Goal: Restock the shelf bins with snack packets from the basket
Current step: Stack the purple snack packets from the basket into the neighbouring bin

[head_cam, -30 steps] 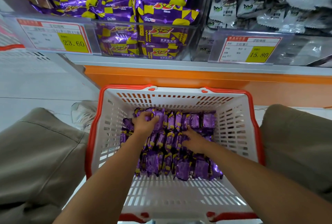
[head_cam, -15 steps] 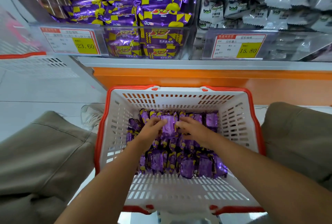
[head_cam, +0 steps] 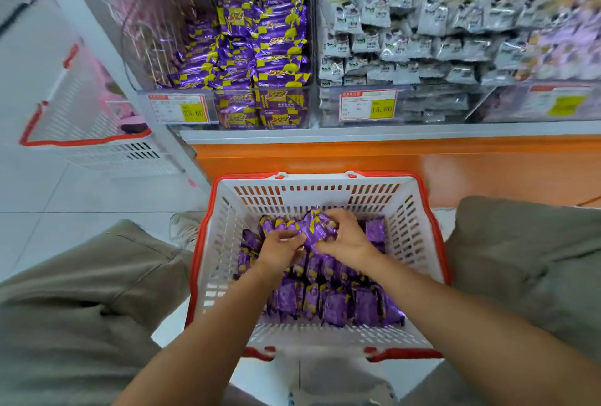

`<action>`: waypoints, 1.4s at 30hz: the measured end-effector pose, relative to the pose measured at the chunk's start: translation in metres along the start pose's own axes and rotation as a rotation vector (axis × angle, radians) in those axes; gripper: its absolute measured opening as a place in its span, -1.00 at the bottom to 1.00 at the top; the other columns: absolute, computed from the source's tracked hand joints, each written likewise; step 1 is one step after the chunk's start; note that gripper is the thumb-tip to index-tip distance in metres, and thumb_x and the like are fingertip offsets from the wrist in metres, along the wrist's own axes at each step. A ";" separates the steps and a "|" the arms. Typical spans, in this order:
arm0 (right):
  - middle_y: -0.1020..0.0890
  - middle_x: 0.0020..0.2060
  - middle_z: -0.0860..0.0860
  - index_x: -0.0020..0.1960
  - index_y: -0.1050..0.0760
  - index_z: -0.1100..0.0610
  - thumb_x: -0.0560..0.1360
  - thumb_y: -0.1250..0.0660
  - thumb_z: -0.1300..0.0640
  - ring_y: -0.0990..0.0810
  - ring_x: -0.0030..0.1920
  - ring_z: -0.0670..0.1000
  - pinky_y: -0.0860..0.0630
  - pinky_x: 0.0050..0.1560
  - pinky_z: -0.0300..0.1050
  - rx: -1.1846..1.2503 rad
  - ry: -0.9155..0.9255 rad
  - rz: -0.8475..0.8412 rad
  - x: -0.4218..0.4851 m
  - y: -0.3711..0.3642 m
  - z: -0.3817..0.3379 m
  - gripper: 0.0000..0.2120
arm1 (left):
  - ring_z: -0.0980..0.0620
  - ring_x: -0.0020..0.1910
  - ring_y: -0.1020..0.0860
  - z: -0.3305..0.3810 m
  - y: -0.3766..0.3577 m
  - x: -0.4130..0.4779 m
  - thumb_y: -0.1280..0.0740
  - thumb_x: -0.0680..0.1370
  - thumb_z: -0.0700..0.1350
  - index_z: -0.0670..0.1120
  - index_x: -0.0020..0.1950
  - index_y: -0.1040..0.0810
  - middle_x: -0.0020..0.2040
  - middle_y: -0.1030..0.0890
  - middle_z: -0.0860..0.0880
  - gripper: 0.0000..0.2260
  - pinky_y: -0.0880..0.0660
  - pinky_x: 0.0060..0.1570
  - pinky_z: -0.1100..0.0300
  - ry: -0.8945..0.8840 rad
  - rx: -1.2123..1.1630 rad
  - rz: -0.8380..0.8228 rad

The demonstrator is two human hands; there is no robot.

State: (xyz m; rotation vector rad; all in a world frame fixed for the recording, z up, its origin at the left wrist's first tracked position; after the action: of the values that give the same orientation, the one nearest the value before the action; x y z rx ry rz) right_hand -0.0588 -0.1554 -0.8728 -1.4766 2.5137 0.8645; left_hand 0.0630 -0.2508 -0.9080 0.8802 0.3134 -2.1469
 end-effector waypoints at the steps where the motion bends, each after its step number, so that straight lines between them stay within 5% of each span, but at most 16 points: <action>1: -0.44 -0.05 0.04 0.21 -0.45 0.32 0.34 -0.50 0.35 -0.50 0.04 0.04 -0.41 0.03 -0.27 -0.034 0.038 0.025 -0.001 -0.001 0.002 -0.53 | 0.03 -0.41 -0.56 0.001 -0.003 -0.005 -0.31 0.60 -0.18 -0.19 -0.09 -0.52 -0.36 -0.58 -0.05 -0.90 -0.53 -0.28 0.20 0.000 -0.014 -0.002; 4: -0.45 0.17 0.09 0.29 -0.34 0.16 0.32 -0.51 0.33 -0.51 0.18 0.05 -0.45 0.14 -0.19 -0.052 0.113 -0.014 -0.004 -0.004 0.007 -0.39 | 0.02 -0.33 -0.64 0.008 -0.007 -0.019 -0.24 0.64 -0.17 -0.24 0.00 -0.52 -0.21 -0.63 -0.16 -0.85 -0.56 -0.38 0.26 0.059 -0.176 -0.007; 9: -0.46 0.17 0.03 0.30 -0.37 0.11 0.33 -0.49 0.32 -0.47 0.18 0.01 -0.45 0.16 -0.13 -0.174 0.336 -0.086 -0.008 -0.002 0.009 -0.40 | -0.09 -0.14 -0.61 0.031 -0.011 -0.039 -0.15 0.63 0.17 -0.17 -0.01 -0.55 -0.09 -0.61 -0.16 -0.58 -0.58 -0.21 0.07 0.140 -0.357 -0.077; 13: -0.43 0.17 -0.08 0.20 -0.37 -0.10 0.34 -0.42 0.36 -0.43 0.21 -0.08 -0.44 0.17 -0.21 -0.150 0.353 -0.207 -0.011 0.001 0.009 -0.43 | -0.01 -0.23 -0.61 0.033 -0.009 -0.040 -0.27 0.62 0.03 -0.14 0.01 -0.58 -0.19 -0.63 -0.08 -0.76 -0.57 -0.25 0.12 0.127 -0.217 -0.065; 16: -0.48 0.21 -0.11 0.17 -0.43 -0.13 0.46 -0.35 0.33 -0.44 0.29 -0.10 -0.40 0.29 -0.13 0.005 0.270 -0.232 -0.012 0.003 0.003 -0.57 | 0.05 -0.36 -0.60 0.030 -0.002 -0.036 -0.32 0.59 -0.13 -0.17 0.07 -0.53 -0.25 -0.63 -0.06 -0.87 -0.51 -0.41 0.21 0.086 -0.128 -0.025; 19: -0.42 0.32 -0.07 0.32 -0.39 -0.02 0.59 -0.26 0.21 -0.35 0.38 -0.08 -0.35 0.32 -0.11 0.193 0.055 -0.140 -0.010 0.006 -0.004 -0.66 | -0.02 -0.18 -0.54 0.030 0.008 -0.033 -0.38 0.54 -0.14 -0.19 0.08 -0.49 -0.09 -0.58 -0.11 -0.82 -0.49 -0.23 0.13 0.001 -0.131 -0.010; 22: -0.38 0.37 -0.07 0.43 -0.32 0.01 0.50 -0.37 -0.14 -0.43 0.32 0.01 -0.57 0.12 0.01 0.437 -0.234 -0.257 -0.010 0.006 -0.003 -0.44 | -0.04 -0.09 -0.50 0.037 0.013 -0.036 -0.35 0.54 -0.22 -0.12 -0.09 -0.42 -0.05 -0.54 -0.14 -0.89 -0.43 -0.06 0.11 -0.086 -0.195 -0.098; 24: -0.51 0.30 -0.03 0.40 -0.39 0.05 0.45 -0.42 -0.12 -0.59 0.19 0.08 -0.61 0.06 0.05 0.580 -0.298 -0.359 -0.010 0.006 -0.003 -0.42 | 0.04 -0.20 -0.54 0.045 0.015 -0.044 -0.29 0.55 -0.33 -0.12 -0.14 -0.43 -0.16 -0.55 -0.08 -0.85 -0.48 -0.16 0.23 -0.145 -0.214 -0.131; 26: -0.62 0.18 0.06 0.34 -0.44 0.15 0.51 -0.39 0.08 -0.64 0.09 0.05 -0.60 0.10 0.01 0.588 -0.208 -0.362 -0.011 0.006 -0.007 -0.57 | 0.05 -0.20 -0.57 0.046 0.018 -0.049 -0.27 0.53 -0.40 -0.17 0.00 -0.48 -0.11 -0.57 -0.12 -0.84 -0.54 -0.17 0.27 -0.191 -0.189 -0.152; 28: -0.63 0.16 0.12 0.30 -0.45 0.17 0.51 -0.39 0.21 -0.63 0.11 0.04 -0.58 0.08 -0.07 0.546 -0.122 -0.290 -0.011 0.006 -0.011 -0.62 | -0.05 -0.06 -0.57 0.045 0.020 -0.053 -0.32 0.49 -0.38 -0.21 0.23 -0.43 0.05 -0.57 -0.20 -0.68 -0.53 0.05 0.13 -0.185 -0.142 -0.153; 31: -0.60 0.18 0.09 0.29 -0.43 0.08 0.46 -0.47 0.16 -0.60 0.17 0.06 -0.55 0.19 -0.01 0.498 -0.056 -0.209 -0.009 0.008 -0.013 -0.56 | -0.08 0.07 -0.56 0.045 0.020 -0.061 -0.42 0.34 -0.18 -0.15 0.39 -0.33 0.22 -0.55 -0.17 -0.37 -0.43 0.28 -0.09 -0.147 -0.173 -0.158; 35: -0.61 0.14 0.01 0.24 -0.42 0.04 0.44 -0.48 0.12 -0.59 0.14 -0.03 -0.53 0.16 -0.17 0.433 0.037 -0.170 -0.013 0.012 -0.016 -0.58 | -0.05 0.23 -0.55 0.046 0.018 -0.065 -0.49 0.34 -0.08 -0.11 0.52 -0.17 0.33 -0.50 -0.12 -0.18 -0.42 0.34 -0.08 -0.207 -0.072 -0.210; 38: -0.62 0.14 0.02 0.26 -0.40 0.04 0.45 -0.45 0.15 -0.60 0.15 -0.04 -0.51 0.08 -0.27 0.454 0.102 -0.142 -0.018 0.019 -0.023 -0.57 | -0.02 0.24 -0.54 0.049 0.016 -0.069 -0.46 0.46 -0.18 -0.12 0.53 -0.13 0.30 -0.52 -0.10 -0.26 -0.42 0.33 0.02 -0.316 0.049 -0.192; 42: -0.60 0.17 -0.03 0.32 -0.37 0.07 0.50 -0.41 0.17 -0.58 0.11 -0.21 -0.48 0.01 -0.42 0.367 0.154 -0.151 -0.026 0.026 -0.038 -0.58 | 0.07 0.05 -0.61 0.055 0.015 -0.073 -0.36 0.50 -0.38 -0.12 0.48 -0.23 0.23 -0.55 -0.13 -0.39 -0.54 0.06 0.25 -0.401 -0.053 -0.147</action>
State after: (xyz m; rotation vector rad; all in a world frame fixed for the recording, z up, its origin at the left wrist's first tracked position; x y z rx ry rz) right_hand -0.0596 -0.1456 -0.8214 -1.6250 2.4484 0.2554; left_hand 0.0807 -0.2449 -0.8170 0.3908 0.2343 -2.3774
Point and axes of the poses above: each hand's wrist, its own x-axis towards the middle knuckle, its own y-axis out of the back of the hand, z = x × y, the point moved 2 cm from there along x, towards the middle knuckle
